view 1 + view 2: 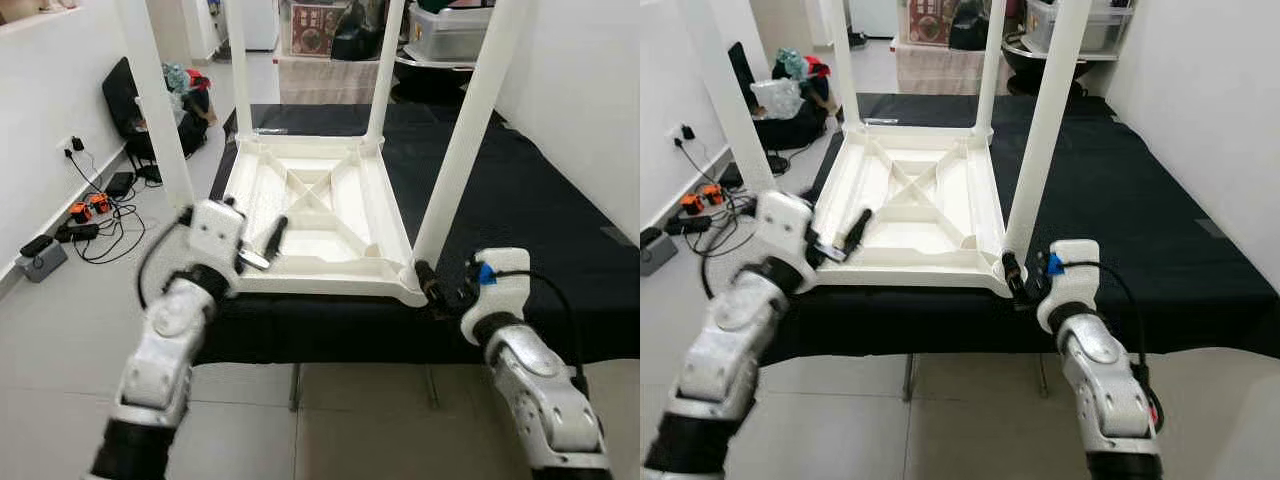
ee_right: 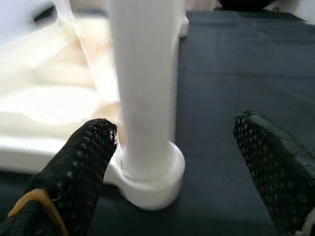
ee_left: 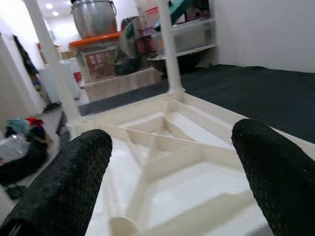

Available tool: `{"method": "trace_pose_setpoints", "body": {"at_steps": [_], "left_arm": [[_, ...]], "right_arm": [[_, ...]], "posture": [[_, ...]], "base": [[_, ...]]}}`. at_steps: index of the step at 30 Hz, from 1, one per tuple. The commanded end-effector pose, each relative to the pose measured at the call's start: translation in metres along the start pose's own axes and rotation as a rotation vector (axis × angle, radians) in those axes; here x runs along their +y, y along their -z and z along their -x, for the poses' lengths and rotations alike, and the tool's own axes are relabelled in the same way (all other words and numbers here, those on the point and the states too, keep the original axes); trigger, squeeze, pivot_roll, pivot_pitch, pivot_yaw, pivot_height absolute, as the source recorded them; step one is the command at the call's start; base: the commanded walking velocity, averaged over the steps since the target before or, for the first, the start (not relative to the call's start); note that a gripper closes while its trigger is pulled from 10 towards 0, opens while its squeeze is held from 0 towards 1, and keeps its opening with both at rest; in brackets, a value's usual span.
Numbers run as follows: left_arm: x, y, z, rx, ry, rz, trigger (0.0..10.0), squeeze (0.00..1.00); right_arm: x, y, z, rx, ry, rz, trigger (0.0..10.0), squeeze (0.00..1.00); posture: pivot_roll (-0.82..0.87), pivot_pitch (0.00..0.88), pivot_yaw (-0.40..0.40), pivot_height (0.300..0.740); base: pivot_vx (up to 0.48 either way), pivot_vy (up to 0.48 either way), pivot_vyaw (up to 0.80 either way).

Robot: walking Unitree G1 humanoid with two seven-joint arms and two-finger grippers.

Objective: Building children table

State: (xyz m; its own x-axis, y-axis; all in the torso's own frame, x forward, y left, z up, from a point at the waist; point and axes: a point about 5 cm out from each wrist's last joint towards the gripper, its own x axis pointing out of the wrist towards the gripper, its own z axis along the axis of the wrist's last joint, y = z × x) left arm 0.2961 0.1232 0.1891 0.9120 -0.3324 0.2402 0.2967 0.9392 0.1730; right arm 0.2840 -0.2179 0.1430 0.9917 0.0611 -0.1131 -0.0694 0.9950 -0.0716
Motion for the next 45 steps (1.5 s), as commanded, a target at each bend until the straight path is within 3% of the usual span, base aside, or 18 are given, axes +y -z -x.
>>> {"method": "trace_pose_setpoints", "body": {"at_steps": [1,2,3,5,10,11,13,14,17,21,26,27,28,30,35,40,42,45], "left_arm": [[-0.009,0.003,0.004,0.025,0.008,0.003,10.0,0.0],[-0.009,0.003,0.004,0.025,0.008,0.003,10.0,0.0],[-0.033,0.013,0.016,0.064,0.057,0.058,10.0,0.0],[-0.04,0.016,0.02,0.075,0.073,0.075,10.0,0.0],[-0.05,0.02,0.028,0.1,0.089,0.098,10.0,0.0],[-0.052,0.022,0.031,0.11,0.088,0.098,10.0,0.0],[-0.052,0.022,0.031,0.11,0.088,0.098,10.0,0.0],[-0.052,0.024,0.034,0.122,0.079,0.099,10.0,0.0],[-0.05,0.024,0.035,0.129,0.071,0.098,10.0,0.0],[-0.047,0.023,0.035,0.129,0.058,0.09,10.0,0.0],[-0.048,0.023,0.035,0.129,0.056,0.091,10.0,0.0],[-0.049,0.022,0.035,0.13,0.056,0.093,10.0,0.0],[-0.049,0.022,0.035,0.13,0.056,0.093,10.0,0.0],[-0.053,0.022,0.036,0.132,0.062,0.097,10.0,0.0],[-0.055,0.022,0.038,0.136,0.063,0.103,10.0,0.0],[-0.056,0.022,0.038,0.139,0.062,0.104,10.0,0.0],[-0.057,0.022,0.038,0.138,0.066,0.103,10.0,0.0],[-0.058,0.022,0.037,0.137,0.069,0.103,10.0,0.0]], "right_arm": [[-0.01,0.003,0.001,0.005,0.024,0.047,10.0,0.0],[-0.01,0.003,0.001,0.005,0.024,0.047,10.0,0.0],[-0.043,-0.006,-0.002,0.023,0.22,0.233,10.0,0.0],[-0.054,-0.011,-0.003,0.024,0.288,0.278,10.0,0.0],[-0.061,-0.033,-0.006,-0.051,0.348,0.358,10.0,0.0],[-0.06,-0.049,-0.006,-0.136,0.365,0.434,10.0,0.0],[-0.06,-0.049,-0.006,-0.136,0.365,0.434,10.0,0.0],[-0.059,-0.068,-0.005,-0.226,0.398,0.536,10.0,0.0],[-0.062,-0.084,-0.004,-0.29,0.452,0.582,10.0,0.0],[-0.084,-0.121,-0.002,-0.412,0.626,0.454,10.0,0.0],[-0.091,-0.137,-0.001,-0.478,0.657,0.402,10.0,0.0],[-0.089,-0.14,-0.007,-0.479,0.597,0.265,10.0,0.0],[-0.089,-0.14,-0.007,-0.479,0.597,0.265,10.0,0.0],[-0.086,-0.144,-0.012,-0.508,0.54,0.086,10.0,0.0],[-0.111,-0.161,-0.002,-0.584,0.675,-0.001,10.0,0.0],[-0.125,-0.176,0.002,-0.641,0.69,-0.112,10.0,0.0],[-0.134,-0.199,0.006,-0.741,0.633,-0.3,10.0,0.0],[-0.135,-0.21,0.008,-0.792,0.574,-0.41,10.0,0.0]], "posture": [[-0.01,0.0,-0.05,0.74],[-0.01,0.0,-0.05,0.74],[-0.01,0.0,-0.047,0.74],[-0.01,0.0,-0.047,0.74],[-0.01,0.0,-0.048,0.74],[-0.01,0.0,-0.05,0.74],[-0.01,0.0,-0.05,0.74],[-0.01,0.0,-0.048,0.74],[-0.01,0.0,-0.048,0.74],[-0.01,0.0,-0.047,0.74],[-0.01,0.0,-0.045,0.74],[-0.01,0.0,-0.046,0.74],[-0.01,0.0,-0.046,0.74],[-0.01,0.0,-0.047,0.74],[-0.01,0.0,-0.046,0.74],[-0.01,0.0,-0.043,0.74],[-0.01,0.0,-0.04,0.74],[-0.01,0.0,-0.038,0.74]], "base": [[0.0,0.0,0.0],[0.0,0.0,0.0],[0.0,0.0,0.0],[0.0,0.0,0.0],[0.0,0.0,0.0],[0.0,0.0,0.0],[0.0,0.0,0.0],[0.0,0.0,0.0],[0.0,0.0,0.0],[0.0,0.0,0.0],[0.0,0.0,0.0],[0.0,0.0,0.0],[0.0,0.0,0.0],[0.0,0.0,0.0],[0.0,0.0,0.0],[0.0,0.0,0.0],[0.0,0.0,0.0],[0.0,0.0,0.0]]}}
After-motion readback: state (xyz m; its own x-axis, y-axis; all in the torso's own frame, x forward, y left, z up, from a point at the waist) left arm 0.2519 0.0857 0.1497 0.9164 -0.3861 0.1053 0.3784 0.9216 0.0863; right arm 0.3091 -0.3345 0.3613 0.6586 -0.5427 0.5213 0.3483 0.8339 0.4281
